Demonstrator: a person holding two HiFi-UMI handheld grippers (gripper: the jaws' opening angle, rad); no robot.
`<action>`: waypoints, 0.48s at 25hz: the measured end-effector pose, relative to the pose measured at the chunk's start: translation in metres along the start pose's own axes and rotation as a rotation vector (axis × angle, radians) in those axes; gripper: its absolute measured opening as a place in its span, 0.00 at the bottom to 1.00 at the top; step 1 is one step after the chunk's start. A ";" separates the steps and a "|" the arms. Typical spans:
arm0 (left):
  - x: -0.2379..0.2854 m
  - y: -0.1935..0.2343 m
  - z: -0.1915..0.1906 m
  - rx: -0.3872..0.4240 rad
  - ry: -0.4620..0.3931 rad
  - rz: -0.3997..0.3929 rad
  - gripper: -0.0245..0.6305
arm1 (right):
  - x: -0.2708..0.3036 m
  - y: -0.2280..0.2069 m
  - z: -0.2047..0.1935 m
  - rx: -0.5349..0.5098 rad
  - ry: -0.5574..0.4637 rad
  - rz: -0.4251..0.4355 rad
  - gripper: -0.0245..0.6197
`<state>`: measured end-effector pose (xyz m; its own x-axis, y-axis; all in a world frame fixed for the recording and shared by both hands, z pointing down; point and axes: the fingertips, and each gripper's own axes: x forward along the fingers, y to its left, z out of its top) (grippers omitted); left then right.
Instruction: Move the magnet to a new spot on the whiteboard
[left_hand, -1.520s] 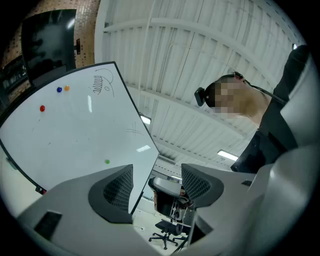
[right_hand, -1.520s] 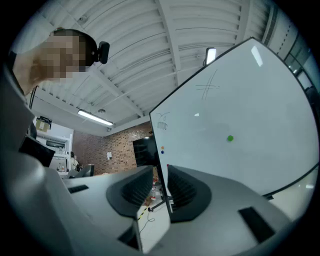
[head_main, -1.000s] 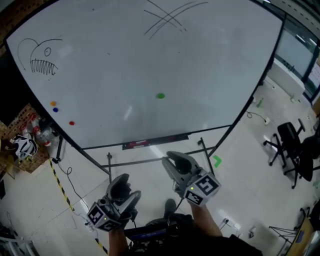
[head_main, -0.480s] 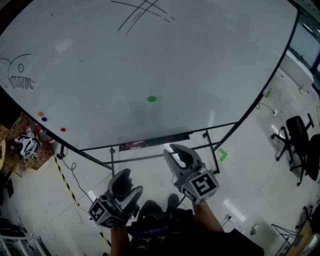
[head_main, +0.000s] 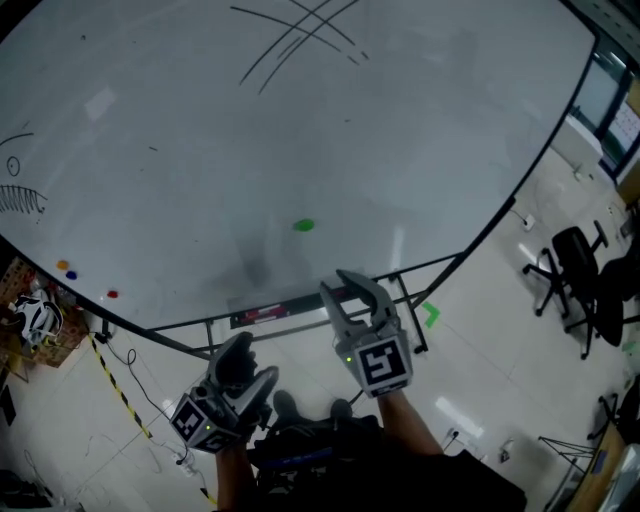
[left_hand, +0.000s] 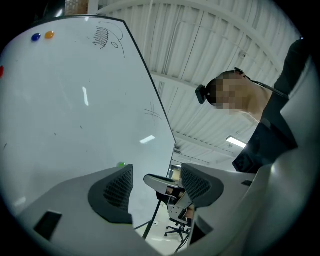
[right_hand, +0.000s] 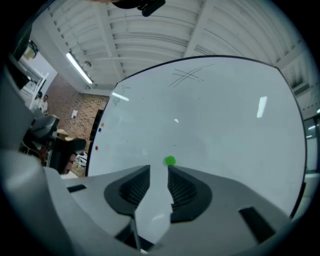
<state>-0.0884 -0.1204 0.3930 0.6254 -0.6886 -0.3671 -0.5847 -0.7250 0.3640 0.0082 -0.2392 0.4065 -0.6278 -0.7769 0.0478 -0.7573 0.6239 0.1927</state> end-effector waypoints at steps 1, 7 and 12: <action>-0.001 0.008 0.007 0.008 -0.007 -0.011 0.49 | 0.009 0.000 0.002 -0.023 0.007 -0.024 0.25; -0.001 0.046 0.030 0.011 -0.013 -0.053 0.49 | 0.055 -0.008 0.005 -0.116 0.064 -0.146 0.28; 0.003 0.063 0.040 -0.004 -0.013 -0.062 0.49 | 0.079 -0.016 -0.001 -0.143 0.096 -0.201 0.31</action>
<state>-0.1439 -0.1683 0.3809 0.6533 -0.6429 -0.3999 -0.5430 -0.7659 0.3442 -0.0287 -0.3110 0.4085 -0.4423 -0.8927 0.0864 -0.8277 0.4434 0.3441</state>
